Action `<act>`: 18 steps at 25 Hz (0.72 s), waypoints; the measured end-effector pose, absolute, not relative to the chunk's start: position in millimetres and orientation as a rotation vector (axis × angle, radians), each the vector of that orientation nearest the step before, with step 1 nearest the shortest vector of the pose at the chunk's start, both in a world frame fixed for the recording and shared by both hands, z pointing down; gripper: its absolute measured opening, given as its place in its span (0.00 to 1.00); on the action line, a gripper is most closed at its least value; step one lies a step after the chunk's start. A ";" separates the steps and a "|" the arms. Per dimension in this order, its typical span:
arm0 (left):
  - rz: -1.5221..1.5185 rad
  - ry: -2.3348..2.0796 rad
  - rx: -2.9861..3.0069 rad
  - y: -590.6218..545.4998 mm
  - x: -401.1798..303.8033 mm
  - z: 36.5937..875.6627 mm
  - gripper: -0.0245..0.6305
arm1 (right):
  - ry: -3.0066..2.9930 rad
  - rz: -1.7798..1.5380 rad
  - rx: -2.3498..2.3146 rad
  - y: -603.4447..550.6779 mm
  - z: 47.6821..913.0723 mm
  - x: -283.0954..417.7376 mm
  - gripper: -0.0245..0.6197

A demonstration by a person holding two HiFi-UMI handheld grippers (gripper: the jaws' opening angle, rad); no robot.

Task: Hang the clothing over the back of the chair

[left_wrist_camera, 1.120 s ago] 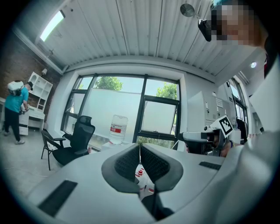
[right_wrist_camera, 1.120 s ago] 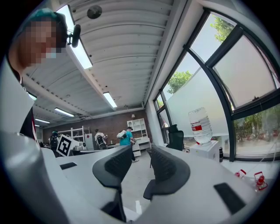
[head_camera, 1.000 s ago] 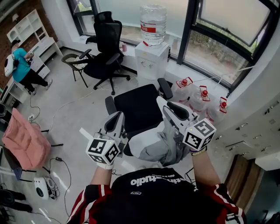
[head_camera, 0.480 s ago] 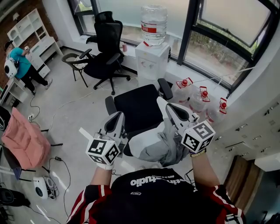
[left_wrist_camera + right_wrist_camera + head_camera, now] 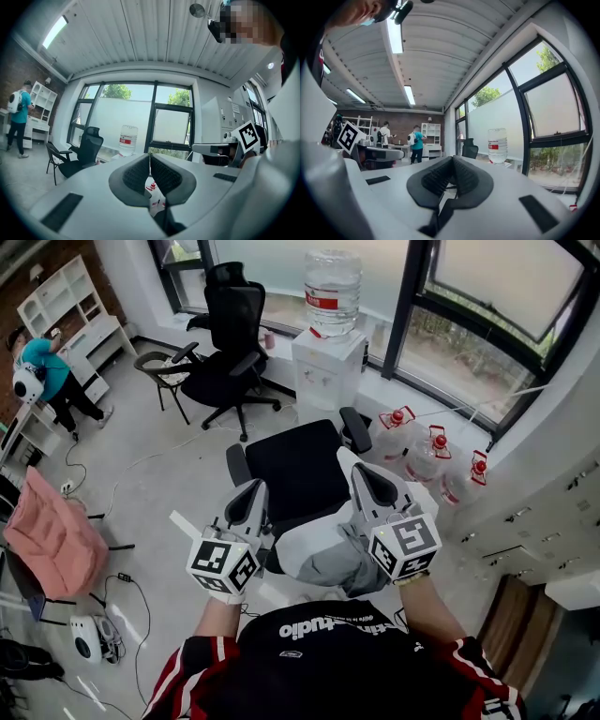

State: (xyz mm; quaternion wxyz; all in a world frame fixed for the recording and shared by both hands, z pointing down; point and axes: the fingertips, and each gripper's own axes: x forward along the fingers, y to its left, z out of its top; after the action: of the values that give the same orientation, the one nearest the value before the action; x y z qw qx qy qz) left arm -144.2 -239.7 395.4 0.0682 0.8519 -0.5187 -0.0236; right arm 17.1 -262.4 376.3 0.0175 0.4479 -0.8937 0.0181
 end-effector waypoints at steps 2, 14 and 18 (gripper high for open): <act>-0.070 -1.581 2.566 -239.2 -146.1 394.9 0.08 | -2.755 0.006 1.426 -260.2 373.9 15.0 0.04; -0.072 -1.624 2.554 -238.4 -150.8 390.5 0.08 | -2.746 -0.061 1.478 -257.6 359.8 11.8 0.04; -0.079 -1.638 2.551 -236.9 -151.1 387.1 0.08 | -2.750 -0.047 1.478 -257.8 359.4 13.5 0.04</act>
State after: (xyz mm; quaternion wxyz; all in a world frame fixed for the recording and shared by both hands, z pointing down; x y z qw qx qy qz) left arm -151.1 -236.9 387.1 0.0543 0.8400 -0.5392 -0.0260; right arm 13.5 -257.8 359.4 0.0097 0.4732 -0.8808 -0.0149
